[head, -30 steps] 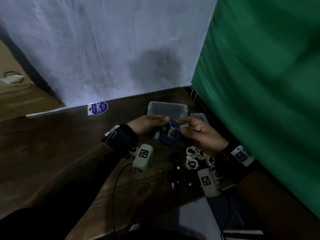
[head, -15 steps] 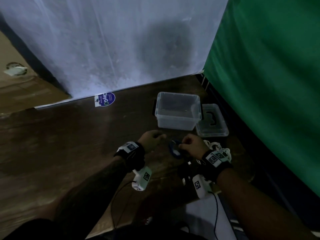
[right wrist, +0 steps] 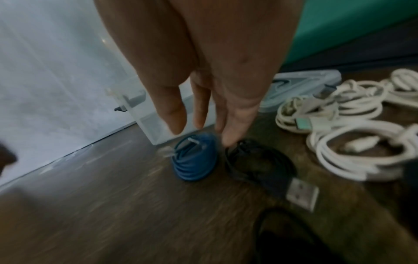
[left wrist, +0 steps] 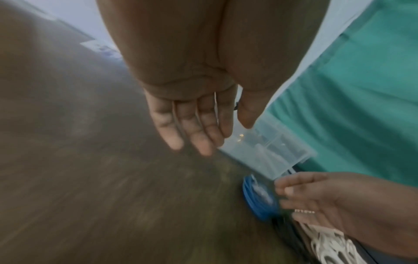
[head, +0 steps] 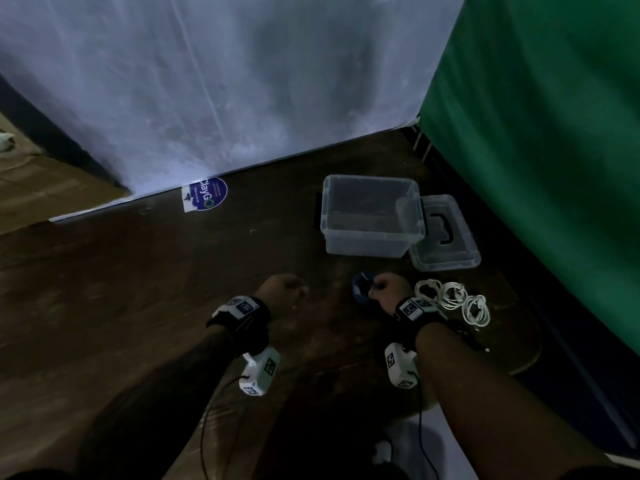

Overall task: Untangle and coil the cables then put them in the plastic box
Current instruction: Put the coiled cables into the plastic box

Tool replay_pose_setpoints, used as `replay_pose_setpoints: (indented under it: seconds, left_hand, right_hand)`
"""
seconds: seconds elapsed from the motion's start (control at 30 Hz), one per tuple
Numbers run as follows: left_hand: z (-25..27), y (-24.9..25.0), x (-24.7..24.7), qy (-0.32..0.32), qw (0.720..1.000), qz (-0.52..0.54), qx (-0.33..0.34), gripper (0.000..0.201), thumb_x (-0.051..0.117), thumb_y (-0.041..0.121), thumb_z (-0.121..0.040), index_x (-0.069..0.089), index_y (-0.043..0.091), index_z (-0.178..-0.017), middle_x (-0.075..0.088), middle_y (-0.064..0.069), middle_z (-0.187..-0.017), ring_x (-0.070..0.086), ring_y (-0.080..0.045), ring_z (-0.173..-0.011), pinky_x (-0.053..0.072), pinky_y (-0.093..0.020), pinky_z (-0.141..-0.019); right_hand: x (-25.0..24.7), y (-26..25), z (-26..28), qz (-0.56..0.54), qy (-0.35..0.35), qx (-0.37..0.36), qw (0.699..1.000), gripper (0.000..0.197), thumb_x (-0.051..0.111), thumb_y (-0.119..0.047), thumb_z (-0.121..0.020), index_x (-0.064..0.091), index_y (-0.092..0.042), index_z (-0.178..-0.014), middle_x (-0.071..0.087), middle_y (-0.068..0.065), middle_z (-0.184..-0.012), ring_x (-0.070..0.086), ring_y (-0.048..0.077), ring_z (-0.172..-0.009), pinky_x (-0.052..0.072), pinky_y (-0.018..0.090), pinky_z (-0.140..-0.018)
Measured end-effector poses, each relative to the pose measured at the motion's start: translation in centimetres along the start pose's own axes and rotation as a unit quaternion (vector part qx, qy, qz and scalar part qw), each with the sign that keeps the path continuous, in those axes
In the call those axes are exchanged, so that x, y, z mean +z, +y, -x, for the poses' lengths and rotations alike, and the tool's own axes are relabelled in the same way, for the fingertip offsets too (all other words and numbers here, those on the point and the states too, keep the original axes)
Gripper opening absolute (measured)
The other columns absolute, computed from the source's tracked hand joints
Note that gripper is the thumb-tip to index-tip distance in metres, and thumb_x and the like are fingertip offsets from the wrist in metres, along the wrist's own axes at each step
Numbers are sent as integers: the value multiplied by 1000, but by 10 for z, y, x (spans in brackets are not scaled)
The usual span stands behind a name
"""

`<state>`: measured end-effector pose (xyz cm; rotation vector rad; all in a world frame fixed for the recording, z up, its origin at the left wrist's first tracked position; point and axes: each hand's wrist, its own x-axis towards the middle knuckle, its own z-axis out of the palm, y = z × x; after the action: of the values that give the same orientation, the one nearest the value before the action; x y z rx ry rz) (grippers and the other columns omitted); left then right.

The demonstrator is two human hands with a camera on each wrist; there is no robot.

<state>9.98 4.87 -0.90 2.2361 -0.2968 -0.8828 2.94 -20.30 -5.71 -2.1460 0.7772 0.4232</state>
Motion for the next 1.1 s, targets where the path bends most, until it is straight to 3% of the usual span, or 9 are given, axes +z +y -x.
replay_pose_setpoints:
  seconds: [0.1, 0.2, 0.37, 0.47, 0.6, 0.67, 0.8, 1.0, 1.1]
  left_hand:
    - [-18, 19, -16, 56, 995, -53, 65, 12, 56, 14, -92, 65, 18, -100, 59, 1, -100, 60, -21, -98, 46, -31, -83]
    - [-41, 43, -30, 123, 983, -78, 115, 24, 56, 19, -91, 62, 19, -114, 51, -1, -118, 54, -17, -102, 46, -33, -88]
    - [-80, 79, -31, 80, 973, -157, 147, 40, 57, 38, -92, 53, 26, -130, 34, 2, -143, 49, -18, -114, 45, -35, -97]
    - [-97, 84, -26, 60, 968, -201, 136, 31, 49, 40, -96, 65, 22, -116, 45, -1, -135, 46, -24, -119, 43, -42, -101]
    - [-105, 84, -23, 65, 968, -207, 127, 23, 51, 34, -94, 66, 19, -104, 53, -2, -119, 50, -22, -108, 48, -39, -90]
    - [-108, 83, -21, 85, 973, -181, 117, 21, 56, 32, -92, 63, 20, -108, 51, -2, -120, 50, -22, -109, 48, -37, -88]
    - [-115, 72, -20, 133, 985, -94, 61, 57, 61, 35, -88, 39, 24, -139, 35, -6, -143, 41, -27, -125, 45, -44, -98]
    - [-121, 83, -29, 133, 989, 60, -18, 37, 64, 30, -88, 42, 18, -116, 58, -6, -111, 59, -21, -90, 53, -38, -74]
    - [-120, 87, -30, 90, 995, 43, -15, 50, 66, 22, -84, 38, 20, -126, 58, -6, -116, 60, -23, -94, 54, -40, -80]
  right_hand:
    - [-6, -1, -4, -13, 53, -7, 998, 25, 69, -12, -86, 67, -4, -110, 66, 15, -113, 62, 31, -105, 43, 28, -80]
    - [-11, 3, -7, -3, 64, 8, 998, 28, 68, -15, -88, 65, -4, -113, 65, 16, -115, 61, 32, -106, 47, 32, -85]
    - [-6, 1, -17, 79, 3, 24, 997, 44, 64, -26, -93, 54, -5, -130, 60, 16, -128, 58, 33, -116, 46, 36, -92]
    - [-3, -5, -26, 128, -16, 24, 991, 38, 60, -32, -95, 56, -6, -122, 61, 15, -121, 60, 33, -109, 47, 35, -86]
    - [1, -12, -38, 162, -7, 16, 987, 36, 59, -35, -94, 58, -8, -118, 61, 13, -121, 60, 32, -109, 47, 34, -83]
    - [3, -14, -42, 187, -17, 8, 982, 30, 59, -31, -94, 62, -7, -112, 63, 13, -118, 62, 30, -105, 48, 32, -81]
    - [8, -19, -40, 181, -33, -22, 983, 22, 59, -24, -94, 65, -8, -107, 65, 9, -107, 63, 27, -103, 50, 31, -82]
    - [-17, -33, -18, 100, -29, -111, 988, 8, 65, -20, -89, 66, -15, -96, 65, 3, -96, 62, 22, -94, 46, 29, -78]
    - [-48, -50, -11, 16, 16, -159, 987, 11, 69, -21, -86, 63, -25, -78, 65, -1, -86, 62, 20, -84, 46, 30, -73]
